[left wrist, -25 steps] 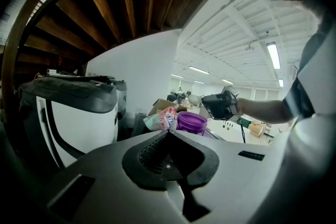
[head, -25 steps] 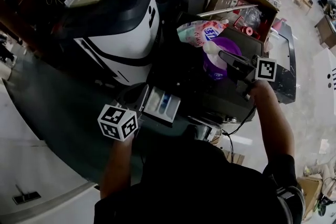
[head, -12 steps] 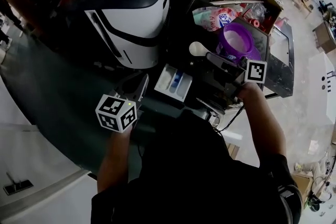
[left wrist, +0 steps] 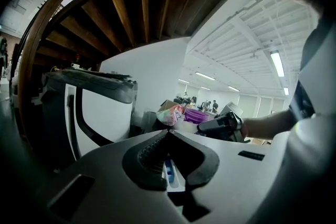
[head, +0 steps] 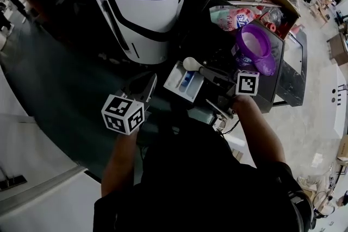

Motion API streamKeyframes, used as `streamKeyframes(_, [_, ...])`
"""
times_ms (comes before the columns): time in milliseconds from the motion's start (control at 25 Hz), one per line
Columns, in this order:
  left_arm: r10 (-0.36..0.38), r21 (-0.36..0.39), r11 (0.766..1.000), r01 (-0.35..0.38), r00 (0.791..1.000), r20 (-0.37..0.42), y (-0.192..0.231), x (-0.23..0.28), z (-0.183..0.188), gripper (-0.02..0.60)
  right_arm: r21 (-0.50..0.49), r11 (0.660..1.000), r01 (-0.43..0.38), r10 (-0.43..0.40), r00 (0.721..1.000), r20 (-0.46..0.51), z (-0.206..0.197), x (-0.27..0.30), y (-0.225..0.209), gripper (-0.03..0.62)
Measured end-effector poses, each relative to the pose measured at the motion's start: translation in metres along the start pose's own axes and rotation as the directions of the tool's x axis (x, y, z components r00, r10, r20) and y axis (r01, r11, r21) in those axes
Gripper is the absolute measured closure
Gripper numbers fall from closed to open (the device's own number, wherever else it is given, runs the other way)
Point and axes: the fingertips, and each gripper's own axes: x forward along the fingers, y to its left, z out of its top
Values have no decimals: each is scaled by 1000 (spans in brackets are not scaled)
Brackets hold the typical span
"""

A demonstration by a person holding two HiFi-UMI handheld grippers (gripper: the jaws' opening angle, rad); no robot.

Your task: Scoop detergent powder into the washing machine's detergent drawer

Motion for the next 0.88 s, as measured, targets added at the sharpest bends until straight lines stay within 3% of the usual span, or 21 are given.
streamKeyframes(160, [14,-17,1000,-15,1000,-21,9,6,-12,572,41,997,63,-62,997,-35,-23,10,-33,572])
streamKeyframes(360, [15,-47,999,-17,999,-43,11,12,-27,574,20,995,95,-93,989,-116,-52,27,-54,572])
streamKeyframes(600, [31,-65,997,-34,998,-51,16,11,-36,574,-94,972,216,-231,951,-206,-80,32,-87,572])
streamKeyframes(880, [54,-88,994,-58,997,-46,24,3,-46,574,-249,923,292,-355,896,-266,-94,43,-111,572])
